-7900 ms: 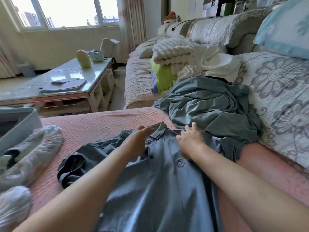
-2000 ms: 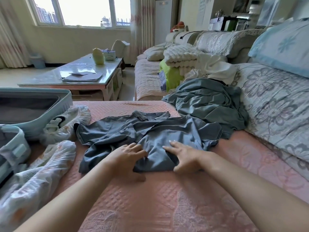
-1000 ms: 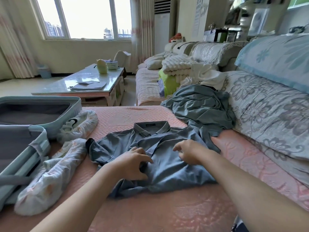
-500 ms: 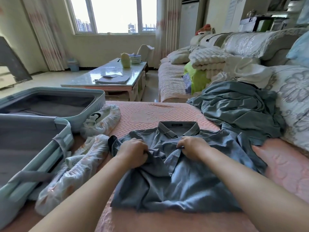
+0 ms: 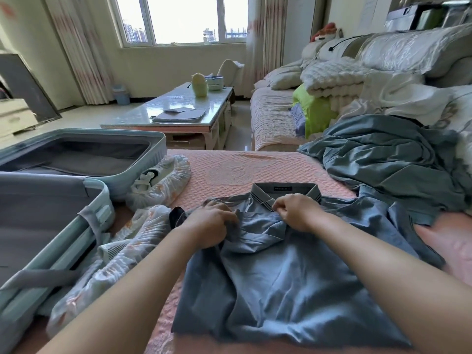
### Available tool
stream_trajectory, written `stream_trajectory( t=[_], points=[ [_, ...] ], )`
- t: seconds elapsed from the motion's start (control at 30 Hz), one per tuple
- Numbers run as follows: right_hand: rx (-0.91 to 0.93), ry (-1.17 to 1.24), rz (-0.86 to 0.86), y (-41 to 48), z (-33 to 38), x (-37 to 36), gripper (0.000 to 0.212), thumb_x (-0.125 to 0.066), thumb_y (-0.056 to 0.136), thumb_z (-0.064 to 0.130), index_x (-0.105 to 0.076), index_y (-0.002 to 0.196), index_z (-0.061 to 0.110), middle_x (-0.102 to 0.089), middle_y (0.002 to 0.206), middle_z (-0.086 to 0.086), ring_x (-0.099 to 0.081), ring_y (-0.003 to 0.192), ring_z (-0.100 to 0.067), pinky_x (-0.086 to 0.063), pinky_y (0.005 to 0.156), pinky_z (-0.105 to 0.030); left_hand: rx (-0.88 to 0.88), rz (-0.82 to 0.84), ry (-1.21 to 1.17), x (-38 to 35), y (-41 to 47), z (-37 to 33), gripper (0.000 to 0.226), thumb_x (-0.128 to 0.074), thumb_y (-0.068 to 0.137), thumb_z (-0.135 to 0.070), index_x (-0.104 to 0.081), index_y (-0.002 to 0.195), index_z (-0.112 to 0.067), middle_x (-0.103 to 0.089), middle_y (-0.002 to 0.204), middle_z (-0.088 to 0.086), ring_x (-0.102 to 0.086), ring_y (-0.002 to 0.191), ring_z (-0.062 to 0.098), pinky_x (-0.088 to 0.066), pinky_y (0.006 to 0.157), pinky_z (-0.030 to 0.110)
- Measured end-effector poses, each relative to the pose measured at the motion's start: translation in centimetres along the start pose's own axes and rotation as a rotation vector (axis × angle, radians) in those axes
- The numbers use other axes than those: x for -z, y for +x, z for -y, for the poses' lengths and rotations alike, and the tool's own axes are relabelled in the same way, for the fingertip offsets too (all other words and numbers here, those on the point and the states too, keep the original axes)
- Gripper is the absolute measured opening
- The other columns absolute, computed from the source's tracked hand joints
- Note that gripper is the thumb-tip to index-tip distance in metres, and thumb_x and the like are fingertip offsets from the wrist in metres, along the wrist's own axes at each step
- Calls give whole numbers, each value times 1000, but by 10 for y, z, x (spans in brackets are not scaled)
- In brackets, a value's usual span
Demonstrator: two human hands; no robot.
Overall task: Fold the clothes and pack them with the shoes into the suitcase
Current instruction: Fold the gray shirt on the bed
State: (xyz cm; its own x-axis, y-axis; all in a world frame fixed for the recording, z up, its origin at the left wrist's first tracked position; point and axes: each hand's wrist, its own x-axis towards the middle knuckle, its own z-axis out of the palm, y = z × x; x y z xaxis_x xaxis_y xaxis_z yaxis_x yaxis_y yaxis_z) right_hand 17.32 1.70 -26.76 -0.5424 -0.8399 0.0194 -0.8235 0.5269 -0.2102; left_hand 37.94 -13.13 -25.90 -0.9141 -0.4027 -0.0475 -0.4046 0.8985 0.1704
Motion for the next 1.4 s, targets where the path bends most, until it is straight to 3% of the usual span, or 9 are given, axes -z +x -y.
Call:
stream_trajectory(
  t=[0.17, 0.3, 0.57, 0.77, 0.97, 1.1, 1.2, 1.3, 1.4],
  points=[
    [-39, -142, 39, 15, -2, -9, 20, -62, 93, 44, -70, 110, 37, -67, 124, 5, -60, 118, -21, -47, 100, -33, 80, -68, 293, -2, 7, 19, 29, -50, 91, -54, -63, 112, -39, -60, 125, -12, -45, 127, 16, -27, 103, 37],
    [-110, -93, -93, 17, -11, -8, 19, -57, 98, 39, -69, 109, 30, -69, 120, 1, -63, 114, -23, -44, 93, -33, 277, -342, 215, 7, 13, 43, 20, -52, 95, -41, -65, 107, -30, -67, 120, -5, -53, 116, 22, -29, 103, 39],
    [-11, 141, -31, -1, -34, -1, 12, -53, 83, 39, -63, 90, 38, -64, 112, 3, -60, 109, -22, -44, 98, -34, 340, -172, 272, -12, 17, 48, 30, -46, 96, -44, -61, 116, -29, -58, 129, 1, -47, 123, 24, -31, 104, 41],
    [-48, -122, 50, -5, -50, -2, 40, -60, 85, 41, -56, 124, 33, -62, 124, 0, -59, 118, -23, -38, 105, -36, 353, -171, 320, -8, 20, 51, 19, -51, 96, -42, -58, 106, -27, -64, 123, 1, -53, 119, 23, -32, 104, 41],
    [-100, -168, -401, 19, -67, -5, 19, -55, 98, 36, -69, 102, 23, -72, 105, -4, -63, 104, -28, -38, 91, -39, 459, -523, 181, 11, 49, 46, 13, -44, 101, -21, -52, 110, -16, -71, 100, 11, -69, 92, 33, -46, 73, 40],
    [-196, -337, -493, 32, -67, -7, 13, -60, 94, 26, -70, 96, 17, -68, 104, -8, -60, 101, -33, -41, 87, -42, 557, -491, 221, 1, 64, 43, 19, -49, 96, -14, -60, 111, -16, -63, 114, 9, -59, 108, 32, -49, 83, 43],
    [-170, -400, -498, 37, -66, -15, 17, -61, 79, 6, -66, 94, 10, -63, 95, -14, -59, 88, -35, -47, 79, -43, 323, -566, 266, -15, 73, 50, 24, -58, 81, 0, -68, 96, -17, -63, 104, 7, -59, 100, 32, -51, 83, 45],
    [202, -289, -514, 34, -61, -24, 15, -56, 76, 14, -65, 88, 12, -60, 87, -10, -59, 79, -33, -48, 71, -41, -116, -381, 76, -24, 76, 47, 25, -51, 87, -7, -68, 96, -22, -64, 107, 2, -61, 98, 30, -50, 85, 38],
    [267, -160, -356, 28, -54, -25, 28, -44, 82, 31, -68, 89, 20, -65, 89, -3, -62, 86, -28, -46, 78, -39, 24, -226, 42, -31, 72, 39, 29, -46, 100, -32, -59, 125, -33, -57, 132, -1, -54, 121, 27, -38, 100, 36]
  ],
)
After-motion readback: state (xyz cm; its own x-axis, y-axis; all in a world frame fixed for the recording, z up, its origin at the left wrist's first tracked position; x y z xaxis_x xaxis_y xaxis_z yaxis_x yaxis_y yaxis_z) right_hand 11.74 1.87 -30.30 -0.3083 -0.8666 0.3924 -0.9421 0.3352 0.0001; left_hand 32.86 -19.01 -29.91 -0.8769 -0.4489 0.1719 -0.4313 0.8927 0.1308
